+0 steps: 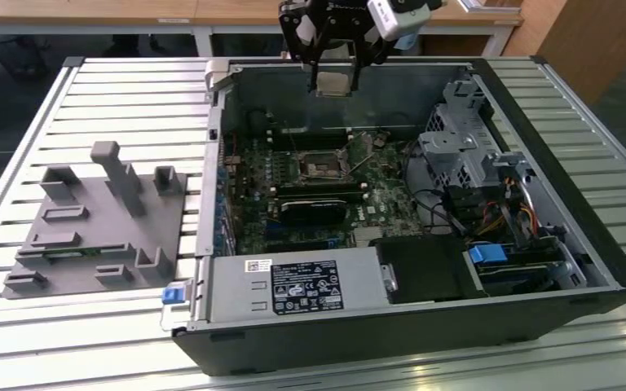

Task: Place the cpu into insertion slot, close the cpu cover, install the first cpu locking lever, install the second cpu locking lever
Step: 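Place the cpu into insertion slot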

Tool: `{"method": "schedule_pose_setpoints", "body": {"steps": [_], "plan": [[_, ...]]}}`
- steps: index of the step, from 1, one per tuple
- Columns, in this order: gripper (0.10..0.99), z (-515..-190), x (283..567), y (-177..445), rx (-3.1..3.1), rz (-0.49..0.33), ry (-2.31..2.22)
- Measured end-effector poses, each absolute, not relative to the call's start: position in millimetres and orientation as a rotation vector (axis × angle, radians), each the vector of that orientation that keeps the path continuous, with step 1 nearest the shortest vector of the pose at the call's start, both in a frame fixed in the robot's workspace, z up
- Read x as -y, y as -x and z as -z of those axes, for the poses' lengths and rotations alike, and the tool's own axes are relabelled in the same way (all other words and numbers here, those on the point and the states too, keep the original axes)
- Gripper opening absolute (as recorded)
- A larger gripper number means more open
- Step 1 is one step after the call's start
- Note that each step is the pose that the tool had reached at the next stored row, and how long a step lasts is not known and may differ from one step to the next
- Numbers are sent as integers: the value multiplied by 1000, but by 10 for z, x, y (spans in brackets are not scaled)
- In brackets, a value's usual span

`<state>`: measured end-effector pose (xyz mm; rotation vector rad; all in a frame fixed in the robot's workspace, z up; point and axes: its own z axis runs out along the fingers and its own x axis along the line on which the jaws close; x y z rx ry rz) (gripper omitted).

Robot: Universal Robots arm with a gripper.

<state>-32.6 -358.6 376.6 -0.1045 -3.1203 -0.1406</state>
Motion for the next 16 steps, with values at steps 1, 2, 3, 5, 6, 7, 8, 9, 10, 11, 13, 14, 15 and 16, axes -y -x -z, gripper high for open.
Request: {"method": "schedule_pose_setpoints", "body": {"steps": [1,2,3,5,6,7,8,9,10,11,13,14,15,16], "plan": [[541,-3766,3586,326,3120,141,108],[541,-3766,3586,326,3120,141,111],[541,-3766,3586,326,3120,141,114],[541,-3766,3586,326,3120,141,121],[541,-3766,3586,326,3120,141,124],[541,-3766,3586,326,3120,141,127],[541,-3766,3586,326,3120,141,130],[541,-3766,3586,326,3120,141,133],[541,-3766,3586,326,3120,141,136],[541,-3766,3586,326,3120,141,139],[541,-3766,3586,326,3120,141,145],[541,-3766,3586,326,3120,141,148],[541,-3766,3586,326,3120,141,151],[541,-3766,3586,326,3120,141,155]]}}
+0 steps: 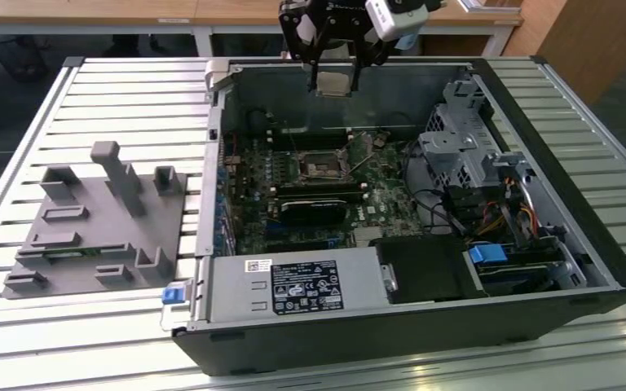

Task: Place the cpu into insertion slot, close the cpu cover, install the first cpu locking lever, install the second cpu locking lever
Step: 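Place the cpu into insertion slot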

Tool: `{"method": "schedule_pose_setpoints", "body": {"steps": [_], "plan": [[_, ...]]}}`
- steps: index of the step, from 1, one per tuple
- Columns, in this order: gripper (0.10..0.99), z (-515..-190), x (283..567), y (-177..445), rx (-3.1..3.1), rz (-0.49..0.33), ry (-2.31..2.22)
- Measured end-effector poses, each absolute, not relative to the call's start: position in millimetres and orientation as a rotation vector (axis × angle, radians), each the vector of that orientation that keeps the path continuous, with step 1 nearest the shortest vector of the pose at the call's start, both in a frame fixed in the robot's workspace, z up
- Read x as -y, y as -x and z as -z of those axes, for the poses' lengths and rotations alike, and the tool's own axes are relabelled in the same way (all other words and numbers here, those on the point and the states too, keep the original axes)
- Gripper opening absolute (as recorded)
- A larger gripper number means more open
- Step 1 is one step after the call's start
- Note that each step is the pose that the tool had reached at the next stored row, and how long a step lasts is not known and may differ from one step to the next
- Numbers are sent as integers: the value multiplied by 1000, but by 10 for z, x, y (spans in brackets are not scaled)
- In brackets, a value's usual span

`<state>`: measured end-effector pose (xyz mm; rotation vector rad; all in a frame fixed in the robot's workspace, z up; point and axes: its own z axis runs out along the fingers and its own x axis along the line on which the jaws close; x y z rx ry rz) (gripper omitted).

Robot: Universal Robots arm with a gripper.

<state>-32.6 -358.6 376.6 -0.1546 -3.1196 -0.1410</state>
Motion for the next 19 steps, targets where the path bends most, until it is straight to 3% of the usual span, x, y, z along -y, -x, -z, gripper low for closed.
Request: {"method": "schedule_pose_setpoints", "body": {"steps": [19], "plan": [[541,-3761,3586,326,3118,142,211]]}}
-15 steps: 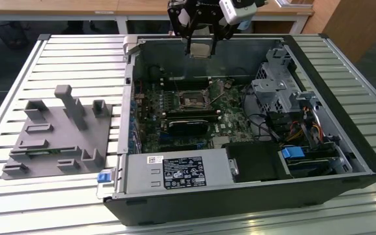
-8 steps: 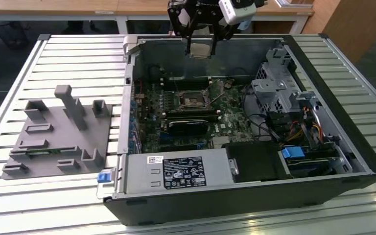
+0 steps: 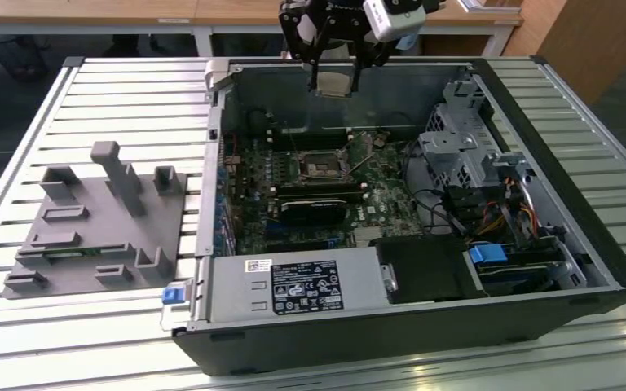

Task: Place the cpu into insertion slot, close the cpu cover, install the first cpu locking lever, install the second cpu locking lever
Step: 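Place the cpu into insertion slot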

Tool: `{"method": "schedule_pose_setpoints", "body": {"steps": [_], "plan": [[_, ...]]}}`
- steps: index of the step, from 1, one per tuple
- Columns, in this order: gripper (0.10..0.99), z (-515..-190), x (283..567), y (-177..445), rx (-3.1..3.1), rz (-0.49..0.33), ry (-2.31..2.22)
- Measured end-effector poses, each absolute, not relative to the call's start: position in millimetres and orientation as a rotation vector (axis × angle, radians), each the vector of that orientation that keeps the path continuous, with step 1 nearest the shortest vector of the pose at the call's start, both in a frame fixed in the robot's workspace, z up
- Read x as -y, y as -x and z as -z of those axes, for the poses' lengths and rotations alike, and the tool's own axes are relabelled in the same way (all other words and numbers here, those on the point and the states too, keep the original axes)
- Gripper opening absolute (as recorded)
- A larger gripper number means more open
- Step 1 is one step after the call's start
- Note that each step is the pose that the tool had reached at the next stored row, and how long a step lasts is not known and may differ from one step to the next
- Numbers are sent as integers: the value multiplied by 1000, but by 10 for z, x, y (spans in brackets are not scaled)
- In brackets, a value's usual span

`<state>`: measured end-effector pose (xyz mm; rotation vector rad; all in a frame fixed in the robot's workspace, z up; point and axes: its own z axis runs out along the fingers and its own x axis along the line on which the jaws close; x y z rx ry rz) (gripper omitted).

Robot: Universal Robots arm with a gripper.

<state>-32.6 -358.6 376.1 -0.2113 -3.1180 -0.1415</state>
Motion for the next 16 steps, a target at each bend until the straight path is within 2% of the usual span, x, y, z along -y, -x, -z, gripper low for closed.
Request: {"method": "schedule_pose_setpoints", "body": {"steps": [16], "plan": [[541,-3757,3586,326,3116,142,256]]}}
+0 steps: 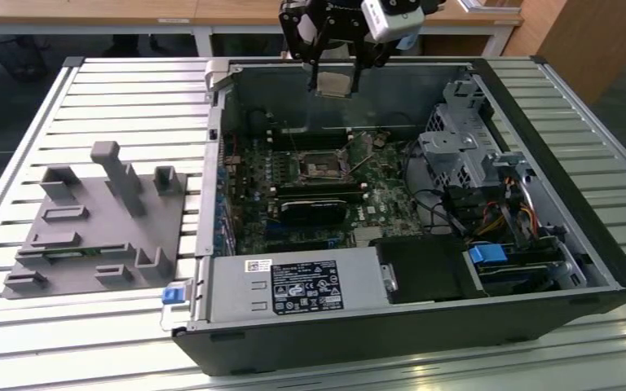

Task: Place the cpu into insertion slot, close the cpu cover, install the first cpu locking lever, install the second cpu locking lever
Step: 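Place the cpu into insertion slot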

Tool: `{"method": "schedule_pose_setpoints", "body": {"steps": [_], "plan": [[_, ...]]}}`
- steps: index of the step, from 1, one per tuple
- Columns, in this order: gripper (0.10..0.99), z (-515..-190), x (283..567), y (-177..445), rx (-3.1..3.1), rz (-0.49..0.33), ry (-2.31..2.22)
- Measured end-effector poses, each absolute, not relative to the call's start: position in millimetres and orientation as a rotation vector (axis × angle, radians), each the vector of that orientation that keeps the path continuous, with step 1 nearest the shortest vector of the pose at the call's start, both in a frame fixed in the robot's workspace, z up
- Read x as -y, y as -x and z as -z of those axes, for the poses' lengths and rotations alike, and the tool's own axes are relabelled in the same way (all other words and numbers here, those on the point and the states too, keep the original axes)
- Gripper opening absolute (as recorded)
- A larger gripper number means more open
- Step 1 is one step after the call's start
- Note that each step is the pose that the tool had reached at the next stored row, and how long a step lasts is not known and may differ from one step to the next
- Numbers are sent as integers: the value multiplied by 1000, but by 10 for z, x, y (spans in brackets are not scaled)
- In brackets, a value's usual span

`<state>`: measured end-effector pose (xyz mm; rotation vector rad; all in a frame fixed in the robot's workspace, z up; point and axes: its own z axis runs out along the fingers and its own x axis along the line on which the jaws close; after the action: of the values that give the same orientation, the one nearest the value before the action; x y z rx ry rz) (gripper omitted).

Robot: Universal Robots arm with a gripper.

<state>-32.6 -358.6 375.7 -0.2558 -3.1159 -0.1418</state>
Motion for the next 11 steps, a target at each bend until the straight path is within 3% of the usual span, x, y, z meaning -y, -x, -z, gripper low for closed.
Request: {"method": "schedule_pose_setpoints", "body": {"steps": [11], "plan": [[541,-3754,3586,326,3114,142,288]]}}
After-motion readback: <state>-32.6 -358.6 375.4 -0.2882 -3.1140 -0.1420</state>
